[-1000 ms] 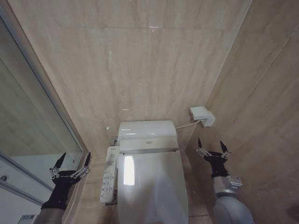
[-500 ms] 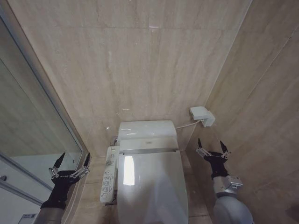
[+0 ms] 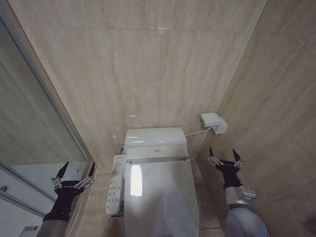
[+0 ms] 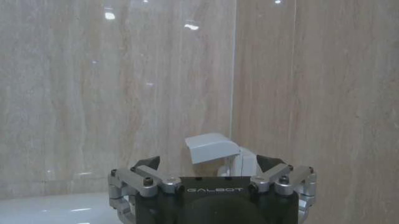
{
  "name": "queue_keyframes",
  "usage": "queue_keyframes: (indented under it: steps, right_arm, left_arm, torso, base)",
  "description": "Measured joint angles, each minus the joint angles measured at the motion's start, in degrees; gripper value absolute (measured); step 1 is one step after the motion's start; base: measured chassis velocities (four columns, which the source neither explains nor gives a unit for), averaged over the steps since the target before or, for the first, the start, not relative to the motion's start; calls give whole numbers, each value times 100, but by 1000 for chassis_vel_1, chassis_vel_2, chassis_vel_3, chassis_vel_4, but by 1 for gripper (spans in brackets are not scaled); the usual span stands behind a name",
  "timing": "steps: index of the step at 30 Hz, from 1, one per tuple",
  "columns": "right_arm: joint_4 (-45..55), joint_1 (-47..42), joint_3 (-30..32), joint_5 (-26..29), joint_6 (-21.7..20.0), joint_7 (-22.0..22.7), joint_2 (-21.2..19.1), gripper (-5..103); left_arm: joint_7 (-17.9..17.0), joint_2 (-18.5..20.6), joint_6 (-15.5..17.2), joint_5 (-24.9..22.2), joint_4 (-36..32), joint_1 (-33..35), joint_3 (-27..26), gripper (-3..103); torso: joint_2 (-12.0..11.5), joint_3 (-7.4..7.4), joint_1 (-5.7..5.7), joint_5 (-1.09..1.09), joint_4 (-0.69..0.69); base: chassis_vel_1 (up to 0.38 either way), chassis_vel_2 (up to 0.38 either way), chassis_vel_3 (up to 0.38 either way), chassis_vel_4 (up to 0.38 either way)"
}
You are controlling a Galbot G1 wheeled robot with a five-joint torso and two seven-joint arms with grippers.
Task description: Open the toilet lid, clean the toilet bowl with a toilet brush, close the toilet lid, and flush.
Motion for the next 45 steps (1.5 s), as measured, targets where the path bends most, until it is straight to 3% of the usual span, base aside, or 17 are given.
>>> queue_keyframes:
  steps: [16, 38, 45]
  right_arm:
    - [0, 0, 0, 0, 0, 0, 0, 100]
    - [0, -3, 0, 0, 0, 0, 0, 100]
    - [0, 1, 0, 0, 0, 0, 0, 100]
  left_arm:
    - [1, 0, 1, -2, 2, 0, 2, 100]
    - [1, -1, 0, -3, 3, 4, 2, 100]
    - [1, 0, 0, -3, 3, -1, 2, 100]
  torso:
    - [-1, 1, 2, 0, 0]
    - [3, -2, -7, 2, 0]
    - [-1, 2, 4, 0, 0]
  base:
    - [20, -24, -24, 26]
    - [235, -236, -229, 230]
    - [23, -37, -39, 20]
